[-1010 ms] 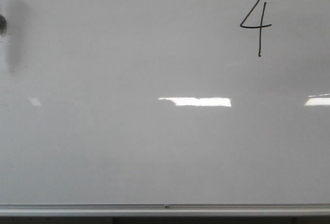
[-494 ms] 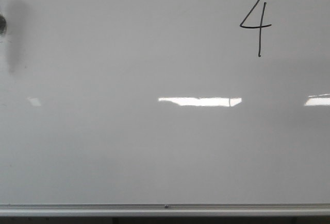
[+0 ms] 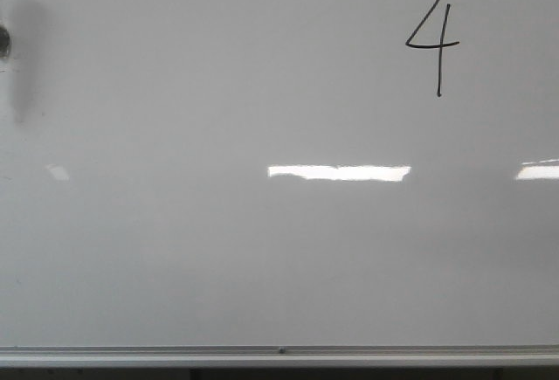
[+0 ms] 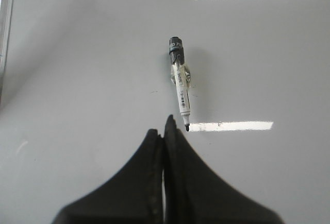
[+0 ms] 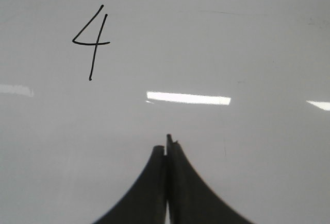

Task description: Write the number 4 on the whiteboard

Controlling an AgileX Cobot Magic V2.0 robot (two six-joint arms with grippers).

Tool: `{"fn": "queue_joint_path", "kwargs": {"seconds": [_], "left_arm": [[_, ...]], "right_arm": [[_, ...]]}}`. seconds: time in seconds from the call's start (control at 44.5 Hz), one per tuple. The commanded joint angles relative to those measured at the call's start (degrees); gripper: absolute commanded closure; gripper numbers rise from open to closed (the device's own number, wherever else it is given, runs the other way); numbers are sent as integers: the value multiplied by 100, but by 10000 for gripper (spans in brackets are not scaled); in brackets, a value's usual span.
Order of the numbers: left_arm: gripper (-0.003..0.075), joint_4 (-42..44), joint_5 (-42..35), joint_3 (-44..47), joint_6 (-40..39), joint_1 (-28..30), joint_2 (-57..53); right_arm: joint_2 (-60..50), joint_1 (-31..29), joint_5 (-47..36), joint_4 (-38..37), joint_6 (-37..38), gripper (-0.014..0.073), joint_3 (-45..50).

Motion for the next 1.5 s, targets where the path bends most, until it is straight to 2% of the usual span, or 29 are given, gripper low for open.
{"fn": "queue_joint_path", "kwargs": {"seconds": [0.0,0.494,0.741,1.482], "left_arm": [[741,-59,-486,27,0,-25,-82],[741,-59,-486,27,0,-25,-82],[741,-59,-486,27,0,-25,-82],[741,-59,-486,27,0,-25,-82]], "right_arm": [[-109,-40,-725,79,-7,662,-52],[-109,-40,-897,79,11,662,-52],[-109,-34,-1042,-544,775,662,-52],[-109,7,-1068,-544,776,662,-52]]}}
